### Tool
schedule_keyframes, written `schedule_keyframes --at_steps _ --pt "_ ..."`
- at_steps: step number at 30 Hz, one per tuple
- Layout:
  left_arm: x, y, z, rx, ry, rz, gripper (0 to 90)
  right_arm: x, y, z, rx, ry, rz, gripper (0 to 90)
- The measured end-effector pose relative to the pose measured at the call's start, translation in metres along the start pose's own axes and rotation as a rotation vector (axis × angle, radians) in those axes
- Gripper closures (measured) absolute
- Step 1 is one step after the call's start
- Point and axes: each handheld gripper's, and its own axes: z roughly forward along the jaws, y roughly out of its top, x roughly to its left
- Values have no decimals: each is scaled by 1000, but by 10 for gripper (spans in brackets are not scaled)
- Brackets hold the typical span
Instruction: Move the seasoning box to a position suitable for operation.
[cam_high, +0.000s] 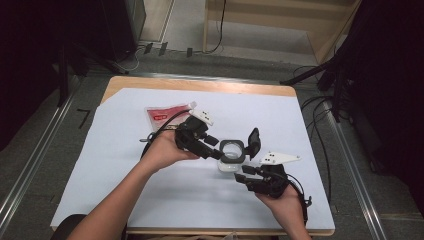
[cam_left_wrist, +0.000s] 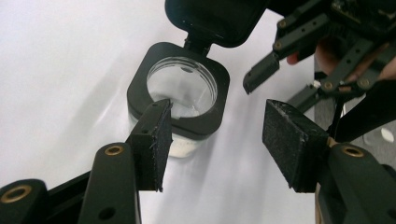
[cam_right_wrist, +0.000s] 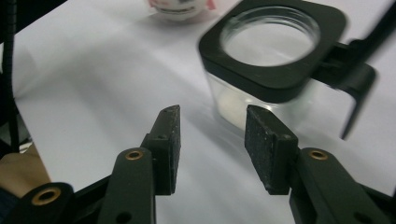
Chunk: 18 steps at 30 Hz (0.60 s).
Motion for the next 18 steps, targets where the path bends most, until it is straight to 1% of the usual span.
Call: schedule_keyframes --at_steps 1,2,3,4,5,8,9,10,11,13,14,15,18 --pt "0 -2 -2 1 4 0 444 2 1 1 2 0 -5 574" --pt "0 -3 -3 6 10 -5 444 5 1 2 -3 13 -6 579" --pt "1 -4 -5 10 14 -4 443 6 2 3 -4 17 -6 577" --pt "1 -5 -9 7 22 -11 440 9 3 4 -6 23 2 571" --pt "1 -7 -12 -9 15 -17 434 12 3 6 -5 31 2 563" --pt "2 -13 -21 -27 16 -43 428 18 5 11 2 43 -26 541" --pt "2 -13 -23 -19 24 -37 425 19 5 13 3 48 -38 532" --pt "3 -15 -25 -26 33 -36 425 20 6 15 8 55 -41 524" --pt "3 -17 -28 -17 47 -36 424 22 6 18 16 60 -46 512" --pt "3 -21 -32 -5 73 -34 421 25 8 24 31 71 -66 466" --pt "4 -22 -34 -5 79 -33 421 27 8 26 39 78 -65 455" --pt "4 -26 -36 -12 83 -41 420 28 9 29 38 84 -73 455" --pt "7 -32 -42 -29 86 -58 421 32 10 37 57 100 -81 454"
